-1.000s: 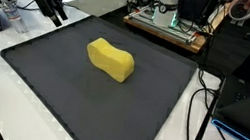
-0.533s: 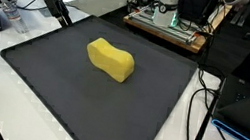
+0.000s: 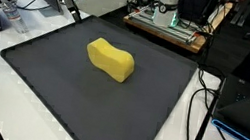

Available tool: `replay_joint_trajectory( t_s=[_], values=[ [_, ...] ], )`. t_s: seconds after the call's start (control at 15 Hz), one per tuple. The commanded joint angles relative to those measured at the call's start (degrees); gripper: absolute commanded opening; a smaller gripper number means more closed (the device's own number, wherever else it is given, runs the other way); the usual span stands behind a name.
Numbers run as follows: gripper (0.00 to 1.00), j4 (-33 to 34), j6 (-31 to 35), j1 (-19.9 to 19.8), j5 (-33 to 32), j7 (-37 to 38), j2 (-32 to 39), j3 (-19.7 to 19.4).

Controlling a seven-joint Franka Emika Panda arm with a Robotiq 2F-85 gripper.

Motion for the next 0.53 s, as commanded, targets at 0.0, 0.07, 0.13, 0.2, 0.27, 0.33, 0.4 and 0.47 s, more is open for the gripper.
replay_joint_trajectory(
  t_s=[0.0, 0.07, 0.13, 0.2, 0.27, 0.33, 0.4, 0.47],
  values=[
    [1.00, -9.4, 4.5, 0.9, 3.2, -6.3, -6.0, -1.5],
    [1.00, -11.4, 6.2, 1.2, 4.1, -7.4, -7.0, -1.6],
    [1.00, -13.1, 8.0, 1.4, 5.0, -8.5, -7.8, -1.7],
    [1.00, -15.0, 9.9, 1.7, 6.0, -9.7, -8.5, -1.7],
    [1.00, -16.7, 11.7, 1.8, 7.8, -11.4, -9.3, -1.6],
    [1.00, -18.6, 14.1, 2.1, 9.8, -13.0, -10.0, -1.5],
    [1.00, -20.6, 16.7, 2.3, 12.5, -15.3, -10.9, -1.3],
    [1.00, -22.4, 18.6, 2.7, 14.9, -17.2, -11.5, -1.2]
  ],
)
